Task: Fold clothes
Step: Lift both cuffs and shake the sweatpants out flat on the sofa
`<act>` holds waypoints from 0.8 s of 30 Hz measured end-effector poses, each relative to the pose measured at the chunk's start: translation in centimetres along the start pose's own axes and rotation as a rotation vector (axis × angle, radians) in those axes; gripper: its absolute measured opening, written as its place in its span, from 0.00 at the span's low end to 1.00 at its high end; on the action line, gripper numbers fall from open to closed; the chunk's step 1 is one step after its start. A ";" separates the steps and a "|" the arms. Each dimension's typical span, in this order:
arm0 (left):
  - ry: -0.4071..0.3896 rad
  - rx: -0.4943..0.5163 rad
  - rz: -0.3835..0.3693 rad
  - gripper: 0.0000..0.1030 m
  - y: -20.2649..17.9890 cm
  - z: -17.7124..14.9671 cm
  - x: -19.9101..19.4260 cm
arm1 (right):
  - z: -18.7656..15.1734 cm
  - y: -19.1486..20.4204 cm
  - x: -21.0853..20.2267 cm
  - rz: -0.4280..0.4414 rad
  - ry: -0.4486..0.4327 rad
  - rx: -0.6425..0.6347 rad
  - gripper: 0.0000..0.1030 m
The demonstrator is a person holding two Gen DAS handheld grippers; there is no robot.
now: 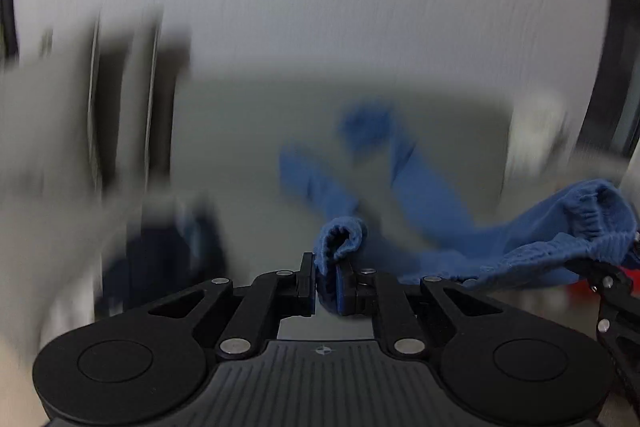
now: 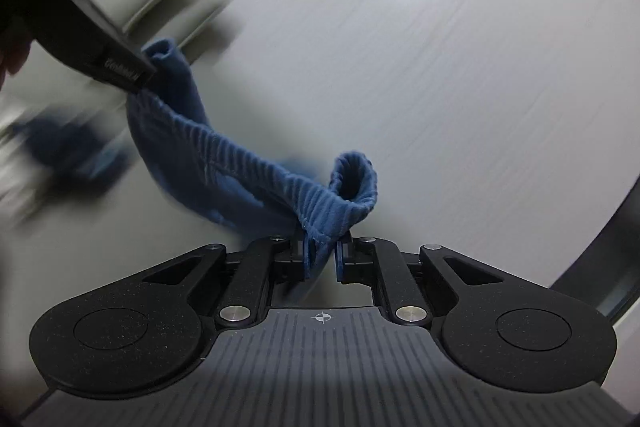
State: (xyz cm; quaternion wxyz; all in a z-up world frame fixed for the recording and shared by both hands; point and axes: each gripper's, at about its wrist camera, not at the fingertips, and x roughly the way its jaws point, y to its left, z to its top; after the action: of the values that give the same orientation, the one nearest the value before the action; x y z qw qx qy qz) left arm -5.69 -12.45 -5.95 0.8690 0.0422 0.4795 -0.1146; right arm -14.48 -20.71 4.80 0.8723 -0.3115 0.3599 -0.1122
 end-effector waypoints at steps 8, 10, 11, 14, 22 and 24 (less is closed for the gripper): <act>-0.018 0.033 -0.032 0.40 5.7 -1.6 -3.0 | -9.9 6.0 -0.9 0.283 0.282 0.124 0.56; -0.054 0.071 -0.056 0.48 5.3 -0.7 -2.7 | -9.7 4.2 -0.8 0.243 0.260 0.228 0.57; -0.058 0.108 -0.071 0.50 5.2 0.3 -2.0 | -9.7 3.8 -0.5 0.238 0.254 0.266 0.56; -0.035 0.187 -0.103 0.54 3.4 0.4 -0.2 | -9.5 3.2 0.8 0.239 0.241 0.364 0.56; 0.083 0.390 -0.042 0.67 -0.6 -2.4 2.9 | -8.3 6.4 4.0 0.367 0.245 0.366 0.56; 0.139 0.402 0.038 0.56 -0.9 -3.0 4.7 | -8.2 7.4 4.6 0.365 0.255 0.355 0.56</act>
State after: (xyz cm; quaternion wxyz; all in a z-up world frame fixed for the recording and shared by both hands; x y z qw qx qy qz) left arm -5.90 -13.48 -11.50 0.8101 0.2315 0.5047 -0.1882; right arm -17.11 -20.64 -6.92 0.8666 -0.0673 0.4916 -0.0531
